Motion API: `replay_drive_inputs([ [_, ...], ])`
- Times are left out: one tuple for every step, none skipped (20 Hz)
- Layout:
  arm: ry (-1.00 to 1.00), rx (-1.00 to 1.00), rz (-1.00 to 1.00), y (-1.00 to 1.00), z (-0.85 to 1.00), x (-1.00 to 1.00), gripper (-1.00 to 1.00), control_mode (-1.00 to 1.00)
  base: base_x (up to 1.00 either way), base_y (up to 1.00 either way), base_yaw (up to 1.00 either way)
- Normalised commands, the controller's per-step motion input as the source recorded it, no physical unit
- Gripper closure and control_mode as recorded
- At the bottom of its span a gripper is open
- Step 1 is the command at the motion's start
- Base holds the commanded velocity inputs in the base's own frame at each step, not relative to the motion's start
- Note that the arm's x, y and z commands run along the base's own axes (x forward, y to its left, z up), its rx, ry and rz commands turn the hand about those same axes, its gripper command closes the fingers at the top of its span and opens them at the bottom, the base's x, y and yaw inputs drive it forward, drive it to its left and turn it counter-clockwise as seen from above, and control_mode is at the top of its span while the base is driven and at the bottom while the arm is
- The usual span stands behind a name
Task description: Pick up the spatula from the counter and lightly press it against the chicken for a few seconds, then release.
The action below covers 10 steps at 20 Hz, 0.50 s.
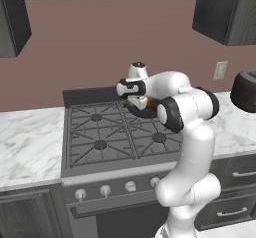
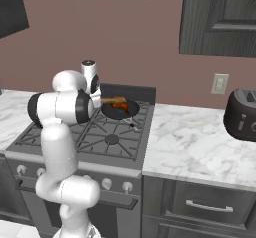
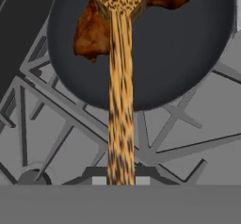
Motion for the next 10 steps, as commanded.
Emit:
replay_drive_inputs([
  [0.05,0.01,-0.03,0.00,-0.06,0.34,1.00,-1.00,0.00,0.00,0.00],
  [0.05,0.01,-0.03,0.00,-0.06,0.33,1.00,-1.00,0.00,0.00,0.00],
  [0.05,0.00,-0.03,0.00,-0.08,0.27,1.00,-1.00,0.00,0.00,0.00],
  [0.06,0.01,-0.03,0.00,-0.10,0.24,1.00,-1.00,0.00,0.00,0.00],
  [0.05,0.01,-0.03,0.00,-0.12,0.16,1.00,-1.00,0.00,0.00,0.00],
  [0.05,0.01,-0.03,0.00,-0.13,0.12,1.00,-1.00,0.00,0.00,0.00],
  [0.05,0.01,-0.03,0.00,-0.12,0.13,1.00,-1.00,0.00,0.00,0.00],
  [0.05,0.01,-0.03,0.00,-0.11,0.14,1.00,-1.00,0.00,0.00,0.00],
  [0.05,0.00,-0.03,0.00,-0.12,0.14,1.00,-1.00,0.00,0.00,0.00],
  [0.05,0.00,-0.03,0.00,-0.14,0.14,1.00,-1.00,0.00,0.00,0.00],
])
